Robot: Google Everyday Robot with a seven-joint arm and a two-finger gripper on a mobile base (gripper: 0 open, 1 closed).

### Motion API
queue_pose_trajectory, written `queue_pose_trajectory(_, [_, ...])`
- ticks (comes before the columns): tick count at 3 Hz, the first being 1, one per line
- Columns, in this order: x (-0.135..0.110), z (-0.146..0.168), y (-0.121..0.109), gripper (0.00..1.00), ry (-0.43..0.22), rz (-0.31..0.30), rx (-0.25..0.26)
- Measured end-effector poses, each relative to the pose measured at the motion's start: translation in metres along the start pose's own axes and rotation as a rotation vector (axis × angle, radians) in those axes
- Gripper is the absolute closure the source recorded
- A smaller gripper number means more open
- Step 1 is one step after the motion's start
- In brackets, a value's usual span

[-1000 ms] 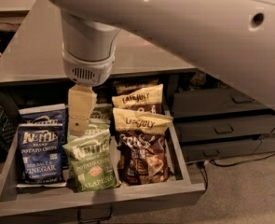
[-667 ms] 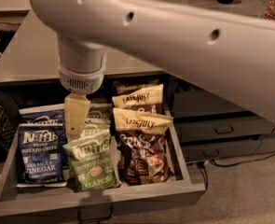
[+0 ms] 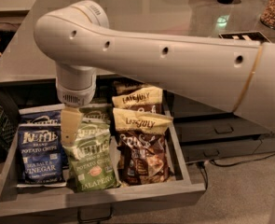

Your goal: Pick blue chip bag from top drawer and place on counter

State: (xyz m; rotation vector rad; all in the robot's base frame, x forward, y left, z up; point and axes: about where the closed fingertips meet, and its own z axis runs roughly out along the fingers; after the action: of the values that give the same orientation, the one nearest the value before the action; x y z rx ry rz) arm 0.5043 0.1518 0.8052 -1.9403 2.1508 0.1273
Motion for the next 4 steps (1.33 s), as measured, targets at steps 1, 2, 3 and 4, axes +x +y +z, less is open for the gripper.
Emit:
queue_pose_trajectory(1, [0.000,0.003,0.000,0.00,0.002,0.003,-0.005])
queue_pose_trajectory(2, [-0.015,0.017,0.011,0.00,-0.006,-0.033,0.002])
queue_pose_trajectory(3, [-0.038,0.031,0.014,0.00,-0.012,-0.061,0.006])
queue_pose_trajectory(4, [-0.055,0.046,0.018,0.00,-0.014,-0.077,-0.012])
